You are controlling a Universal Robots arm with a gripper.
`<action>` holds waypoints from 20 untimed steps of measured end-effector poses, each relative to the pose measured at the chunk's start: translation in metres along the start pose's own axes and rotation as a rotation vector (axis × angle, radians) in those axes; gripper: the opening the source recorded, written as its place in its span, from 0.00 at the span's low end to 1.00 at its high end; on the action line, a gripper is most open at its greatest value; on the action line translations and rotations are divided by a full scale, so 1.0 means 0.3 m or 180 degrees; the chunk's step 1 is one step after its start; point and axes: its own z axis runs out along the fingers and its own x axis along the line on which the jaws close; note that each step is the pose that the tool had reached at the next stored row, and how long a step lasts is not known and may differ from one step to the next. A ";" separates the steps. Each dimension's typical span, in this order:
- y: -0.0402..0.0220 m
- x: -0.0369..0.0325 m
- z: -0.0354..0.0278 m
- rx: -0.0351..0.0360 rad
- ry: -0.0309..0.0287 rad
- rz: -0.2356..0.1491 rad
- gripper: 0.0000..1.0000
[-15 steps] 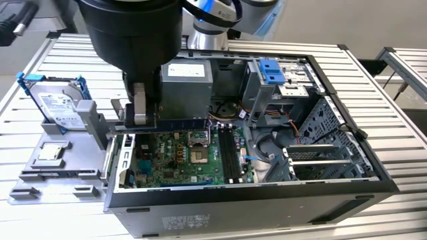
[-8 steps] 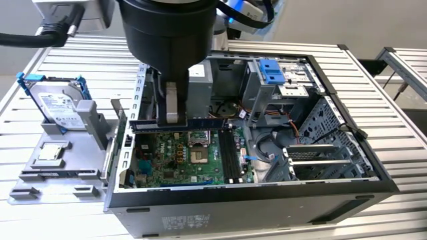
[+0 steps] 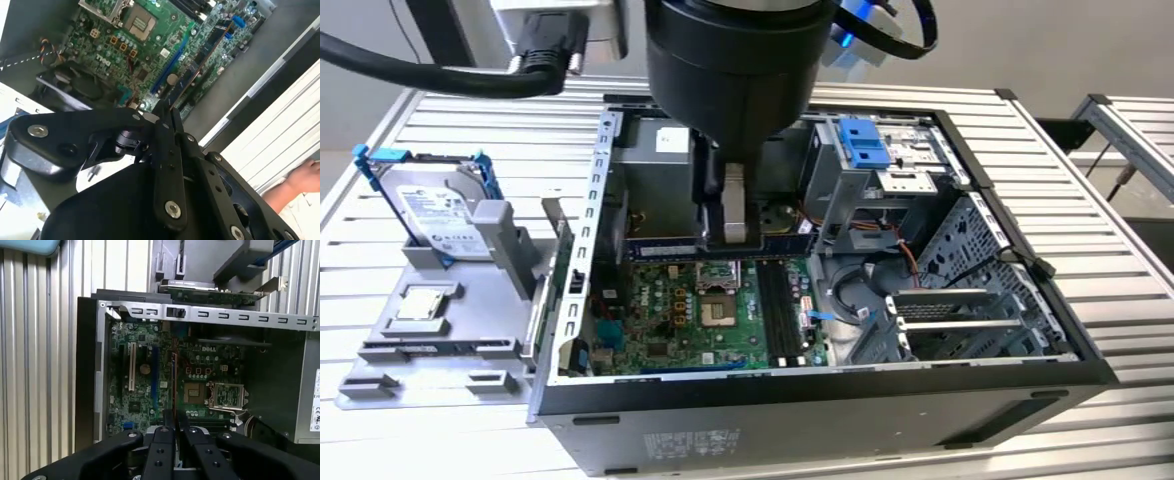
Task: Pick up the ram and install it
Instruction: 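Pick up the ram and move it above insertion slot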
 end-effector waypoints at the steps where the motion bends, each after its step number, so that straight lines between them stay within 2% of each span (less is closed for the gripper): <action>1: -0.014 0.000 0.000 0.0000 0.0000 0.0000 0.00; 20: -0.250 0.000 -0.004 0.0000 0.0000 0.0000 0.00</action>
